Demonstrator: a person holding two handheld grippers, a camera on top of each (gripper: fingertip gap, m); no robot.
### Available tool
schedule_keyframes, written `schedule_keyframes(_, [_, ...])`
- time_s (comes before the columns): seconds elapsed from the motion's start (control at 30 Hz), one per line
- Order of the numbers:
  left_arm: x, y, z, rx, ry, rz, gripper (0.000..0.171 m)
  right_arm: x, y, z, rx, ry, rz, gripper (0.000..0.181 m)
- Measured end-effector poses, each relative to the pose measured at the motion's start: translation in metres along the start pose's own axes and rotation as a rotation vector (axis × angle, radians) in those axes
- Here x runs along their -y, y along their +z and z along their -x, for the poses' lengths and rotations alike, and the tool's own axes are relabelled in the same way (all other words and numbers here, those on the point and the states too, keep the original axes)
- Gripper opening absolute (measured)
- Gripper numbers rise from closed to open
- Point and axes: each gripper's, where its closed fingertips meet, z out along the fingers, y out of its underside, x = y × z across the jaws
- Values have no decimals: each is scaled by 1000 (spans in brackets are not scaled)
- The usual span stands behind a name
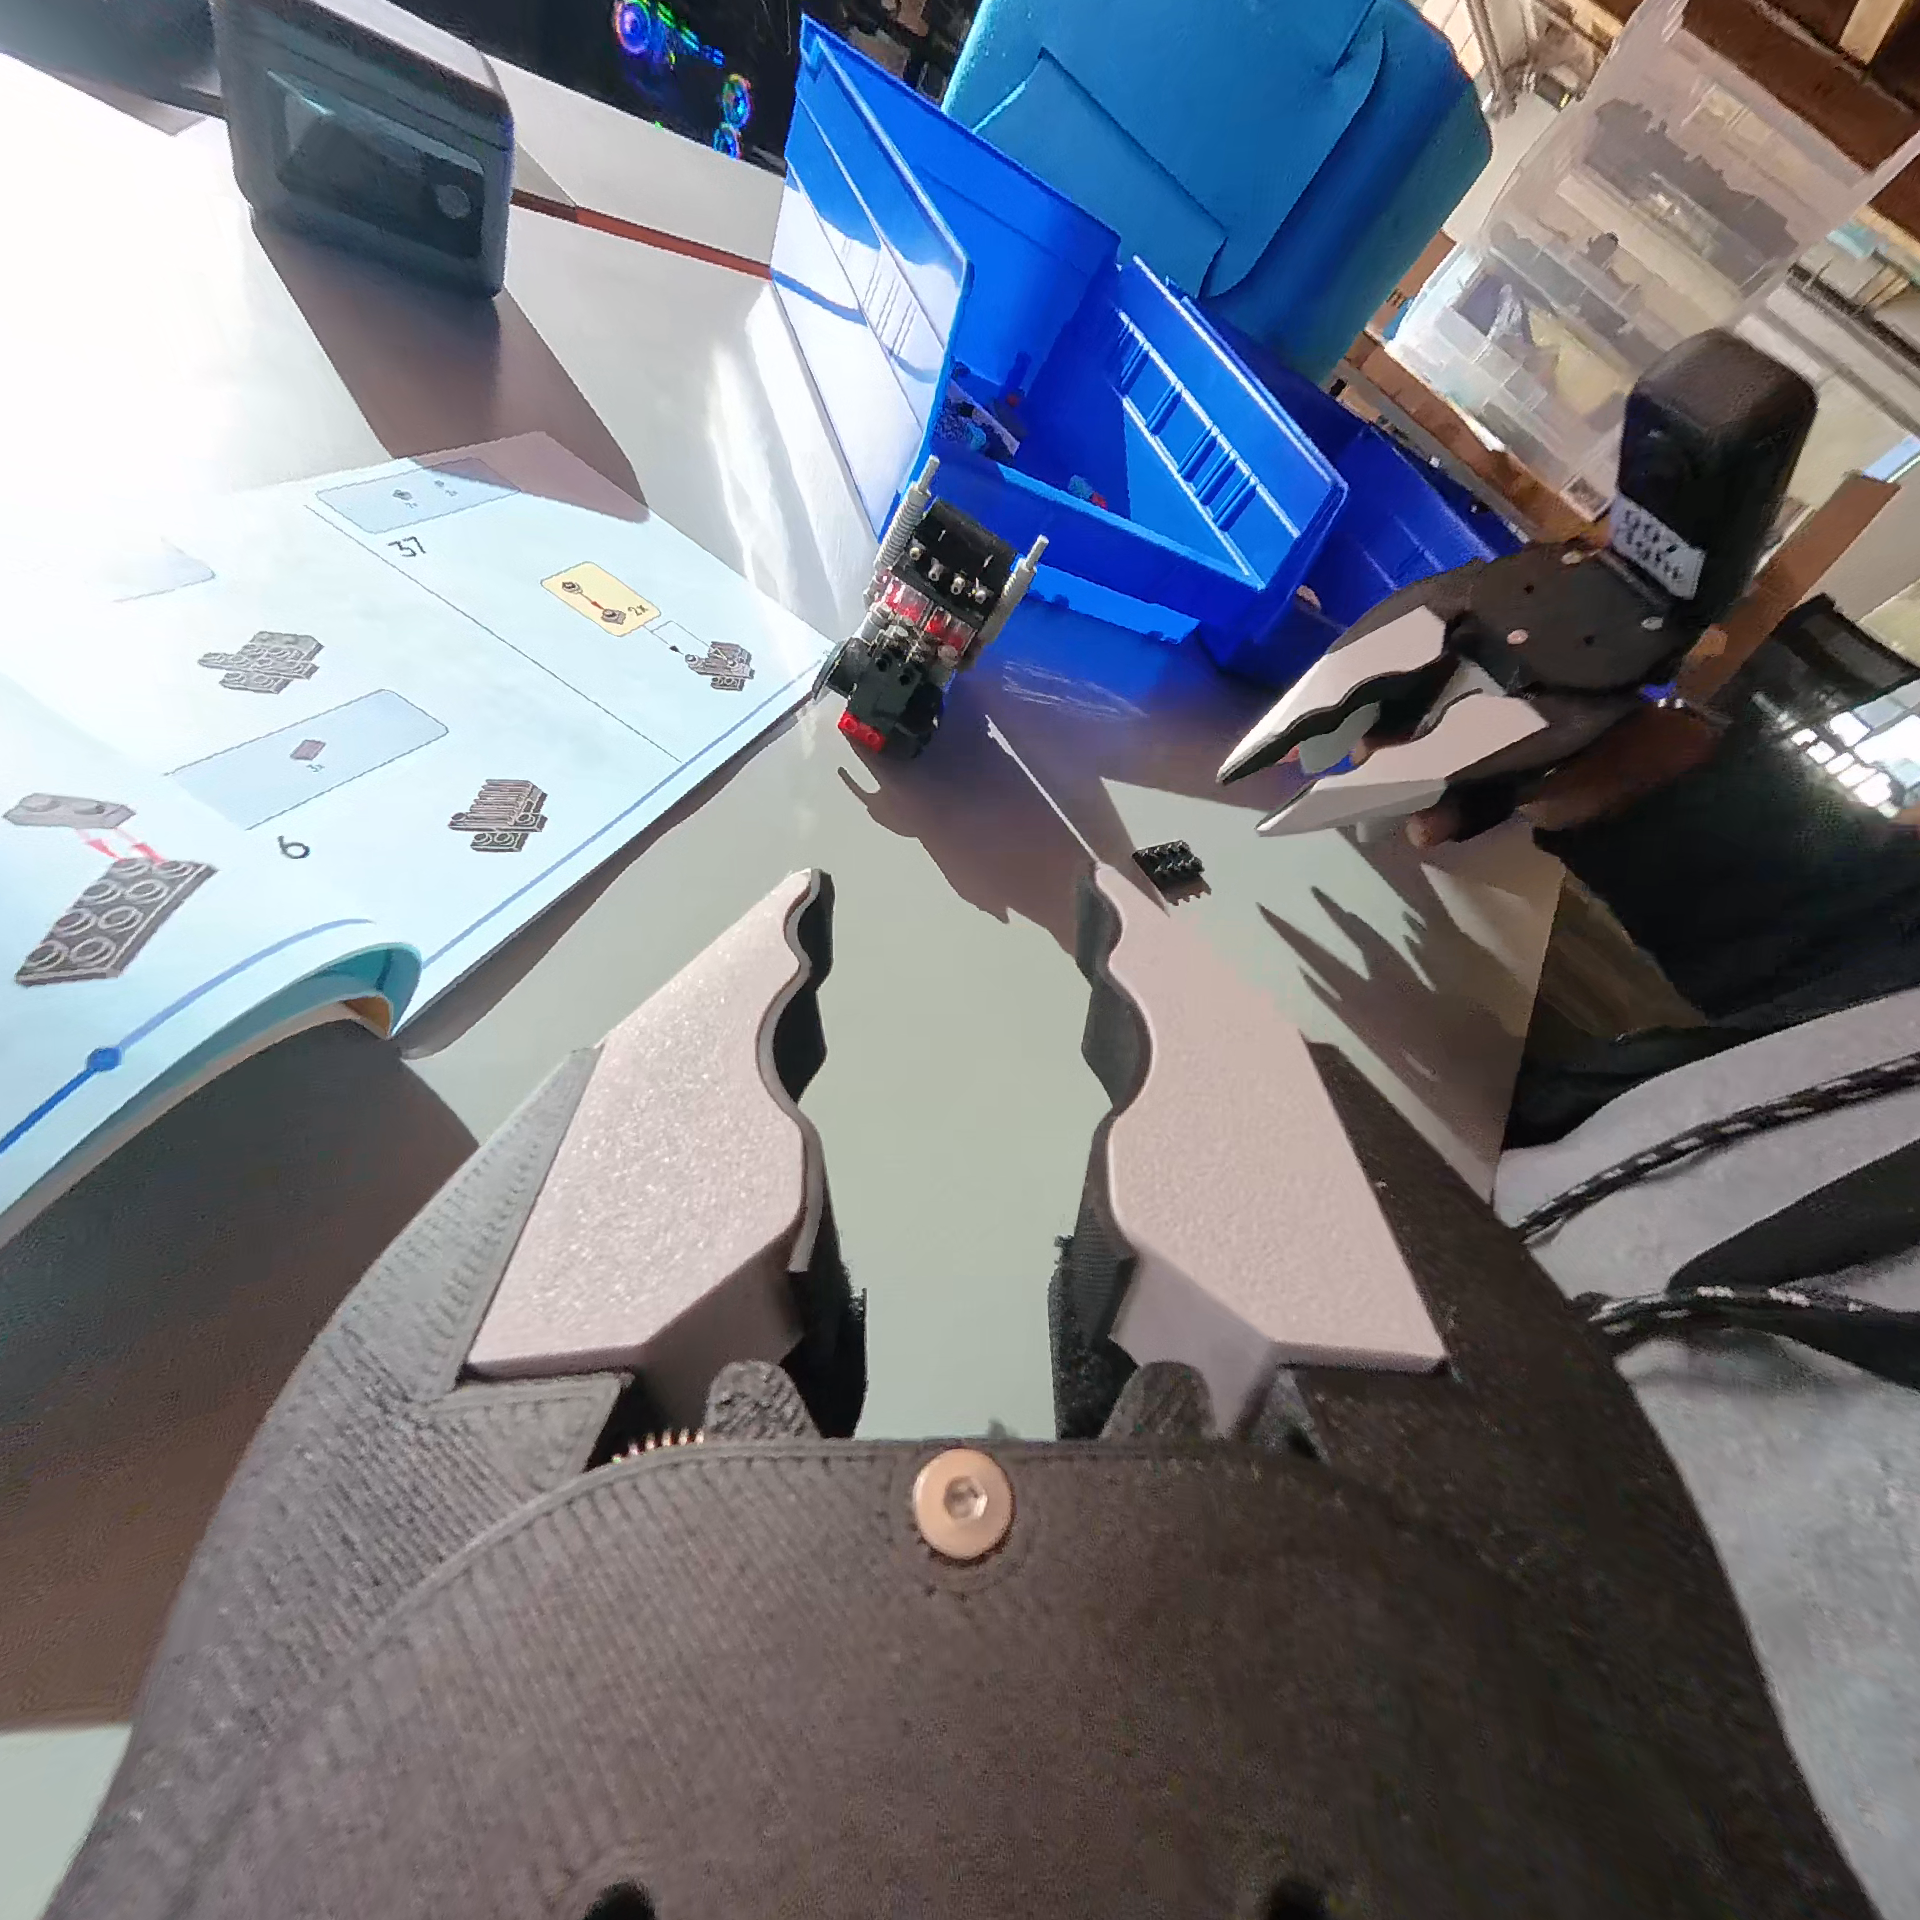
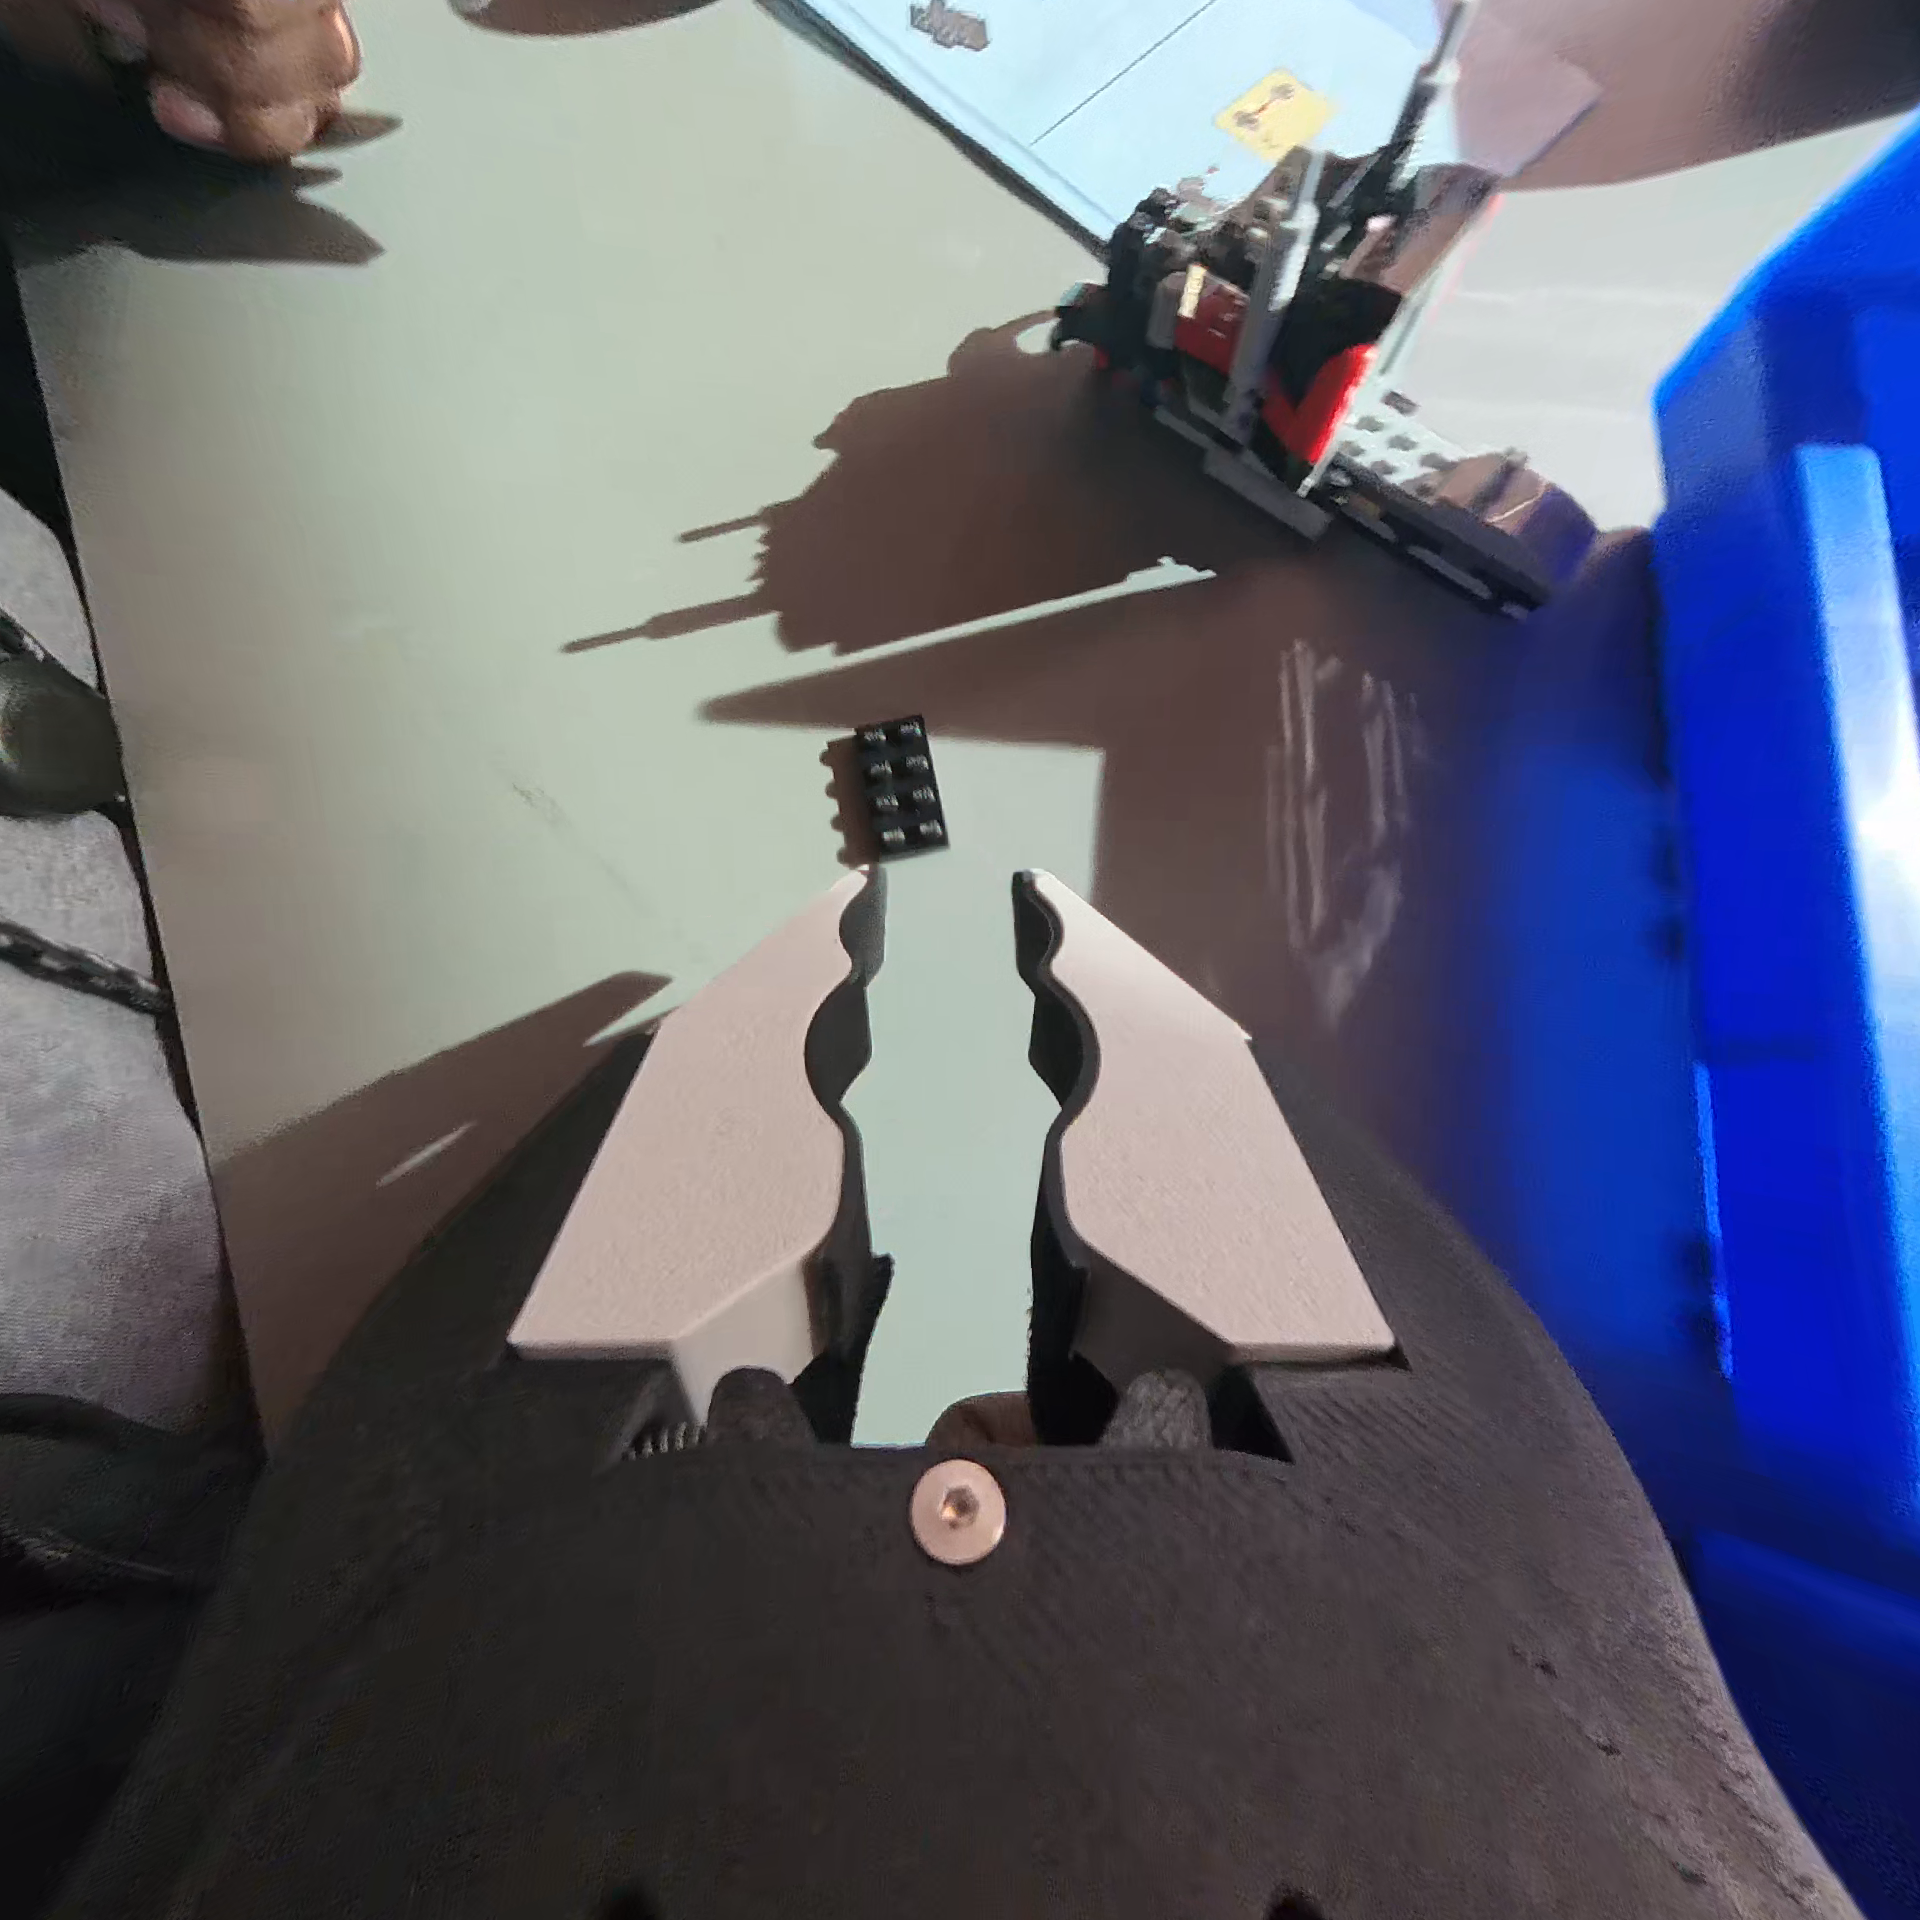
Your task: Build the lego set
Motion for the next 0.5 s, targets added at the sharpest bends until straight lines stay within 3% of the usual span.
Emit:
schedule_keyframes(0.2, [-1,23,-12,-1,75,33,49,-19,-32,-13,-97,76,-132,27])
schedule_keyframes(0.4, [1,66,-38,-54,107,48,48,-45,-54,-34,-200,110,-189,27])
schedule_keyframes(0.5, [0,85,-46,-50,147,71,48,-39,-64,-37,-186,142,-275,25])
